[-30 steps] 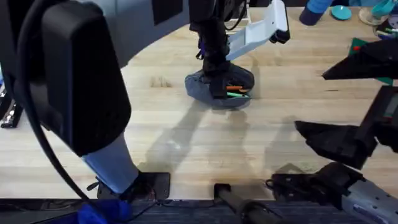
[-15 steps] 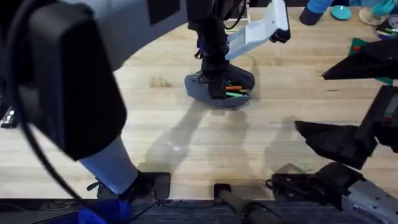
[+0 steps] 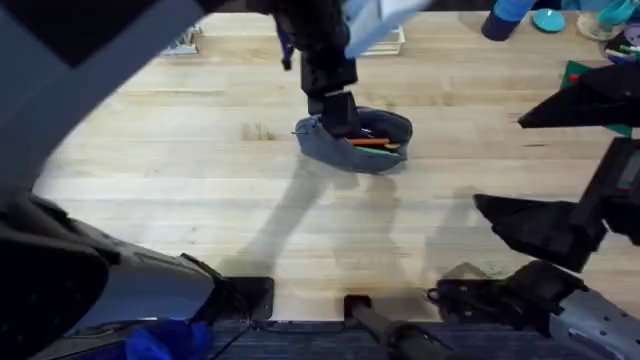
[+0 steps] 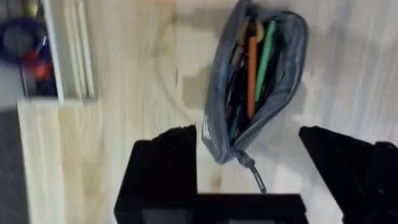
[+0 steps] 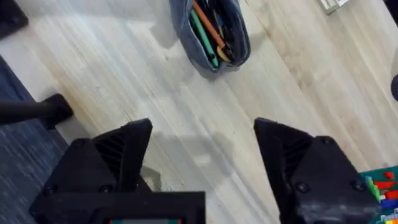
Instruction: Unzip the bag, pick up the pens from the table one at a time and place them inside, then zip the bag closed.
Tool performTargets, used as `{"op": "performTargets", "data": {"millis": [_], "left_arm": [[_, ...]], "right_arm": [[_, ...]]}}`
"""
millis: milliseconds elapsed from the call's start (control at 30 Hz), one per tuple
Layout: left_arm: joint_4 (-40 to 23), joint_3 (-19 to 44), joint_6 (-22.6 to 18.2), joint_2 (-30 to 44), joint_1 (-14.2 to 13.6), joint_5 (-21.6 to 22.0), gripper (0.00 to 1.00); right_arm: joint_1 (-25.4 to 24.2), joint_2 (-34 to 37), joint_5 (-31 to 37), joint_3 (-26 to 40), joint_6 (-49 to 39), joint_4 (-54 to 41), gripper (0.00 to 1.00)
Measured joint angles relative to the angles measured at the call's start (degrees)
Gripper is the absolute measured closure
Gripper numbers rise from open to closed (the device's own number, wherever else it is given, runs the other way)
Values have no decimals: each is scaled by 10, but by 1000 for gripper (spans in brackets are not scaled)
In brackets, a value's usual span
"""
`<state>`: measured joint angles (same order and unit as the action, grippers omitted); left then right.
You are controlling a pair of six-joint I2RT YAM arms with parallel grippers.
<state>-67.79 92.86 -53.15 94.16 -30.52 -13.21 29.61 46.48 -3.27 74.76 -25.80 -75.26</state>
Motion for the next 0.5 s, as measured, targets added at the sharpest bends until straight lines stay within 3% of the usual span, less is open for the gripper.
{"op": "performTargets", "data": {"millis": [33, 200, 500], "left_arm": [[-6, 0, 68, -10, 27, 0, 6], [-33, 0, 167, -37, 79, 4, 4], [-78, 0, 224, -98, 137, -4, 6]], "right_arm": [[0, 0, 0, 0, 0, 0, 3], [0, 0, 0, 0, 0, 0, 3], [0, 0, 0, 0, 0, 0, 3]]}}
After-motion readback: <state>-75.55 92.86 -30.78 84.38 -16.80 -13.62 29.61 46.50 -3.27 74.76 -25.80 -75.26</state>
